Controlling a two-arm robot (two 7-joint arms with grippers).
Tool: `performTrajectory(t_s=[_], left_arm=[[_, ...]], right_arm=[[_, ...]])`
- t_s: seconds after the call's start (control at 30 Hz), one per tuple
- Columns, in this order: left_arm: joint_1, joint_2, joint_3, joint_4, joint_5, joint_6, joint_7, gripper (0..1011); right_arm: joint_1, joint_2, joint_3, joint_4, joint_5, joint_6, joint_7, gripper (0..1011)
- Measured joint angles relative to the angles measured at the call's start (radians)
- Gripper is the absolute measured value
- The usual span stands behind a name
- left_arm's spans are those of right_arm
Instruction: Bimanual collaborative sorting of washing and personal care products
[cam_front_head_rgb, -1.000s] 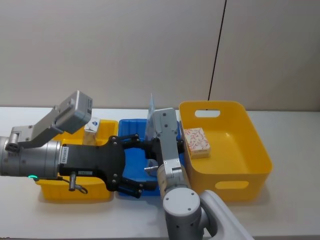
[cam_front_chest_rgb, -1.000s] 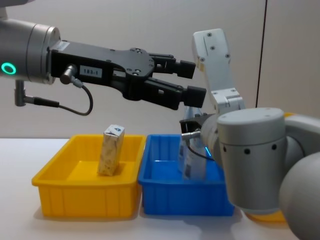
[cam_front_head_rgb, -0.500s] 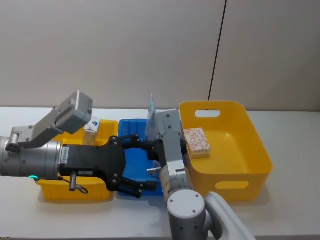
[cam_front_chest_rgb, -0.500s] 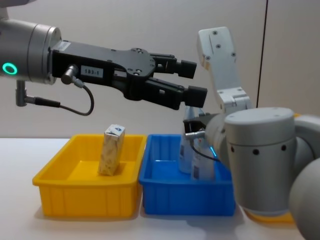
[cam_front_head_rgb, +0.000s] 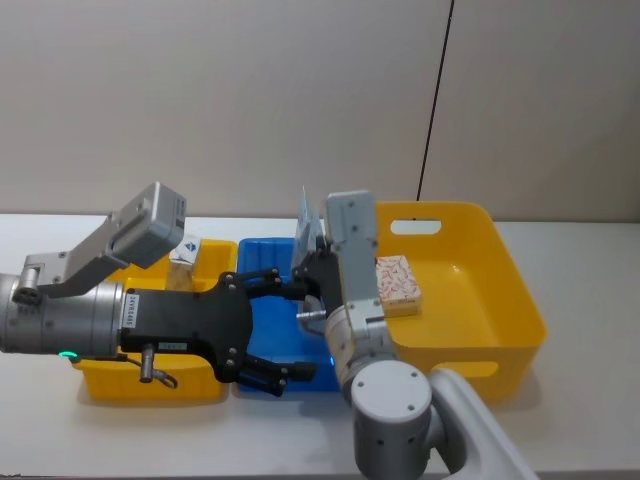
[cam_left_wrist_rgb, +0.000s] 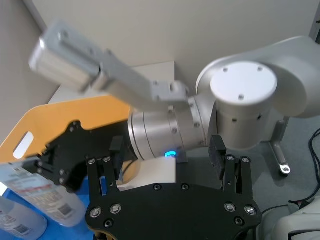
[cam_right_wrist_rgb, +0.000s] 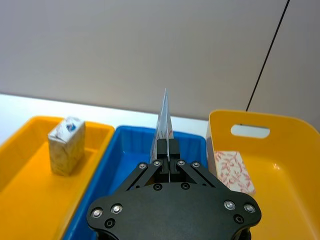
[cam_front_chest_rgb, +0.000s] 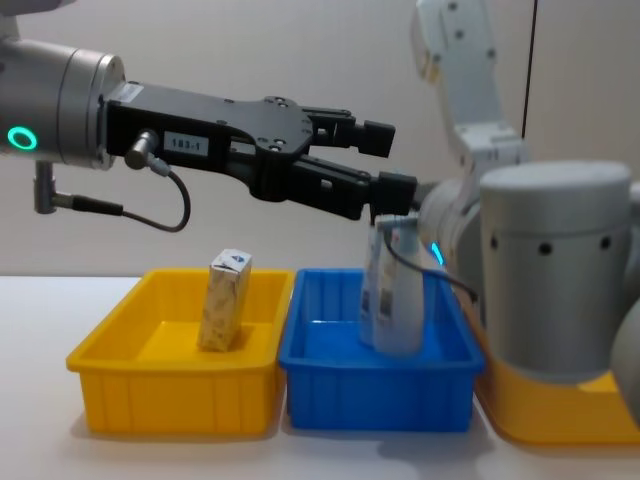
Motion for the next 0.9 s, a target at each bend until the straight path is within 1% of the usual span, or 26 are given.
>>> performTrajectory(t_s=[0.1, 0.13, 0.17, 0.27, 0.4, 0.53, 0.7, 0.9], left_arm=[[0.0, 0.0, 0.0, 0.0, 0.0, 0.0, 0.0, 1001], [0.0, 0.0, 0.0, 0.0, 0.0, 0.0, 0.0, 1001], [0.0, 0.0, 0.0, 0.0, 0.0, 0.0, 0.0, 1001], [0.0, 0.0, 0.0, 0.0, 0.0, 0.0, 0.0, 1001], [0.0, 0.0, 0.0, 0.0, 0.0, 0.0, 0.0, 1001], [0.0, 0.0, 0.0, 0.0, 0.0, 0.0, 0.0, 1001], [0.0, 0.0, 0.0, 0.0, 0.0, 0.0, 0.0, 1001], [0.0, 0.0, 0.0, 0.0, 0.0, 0.0, 0.0, 1001]], right_arm=[[-0.005, 0.0, 0.004, -0.027, 0.007, 0.005, 0.011, 0], [-0.009, 0.003, 0.006, -0.048, 0.012, 0.009, 0.02, 0], [-0.014, 0.016, 0.006, -0.058, 0.014, 0.009, 0.024, 0], [-0.023, 0.019, 0.013, -0.099, 0.026, 0.018, 0.04, 0], [-0.029, 0.019, 0.031, -0.161, 0.042, 0.027, 0.062, 0], [-0.033, 0.019, 0.045, -0.199, 0.051, 0.033, 0.076, 0], [-0.043, 0.019, 0.076, -0.26, 0.065, 0.044, 0.098, 0], [-0.055, 0.029, 0.1, -0.296, 0.07, 0.051, 0.112, 0]])
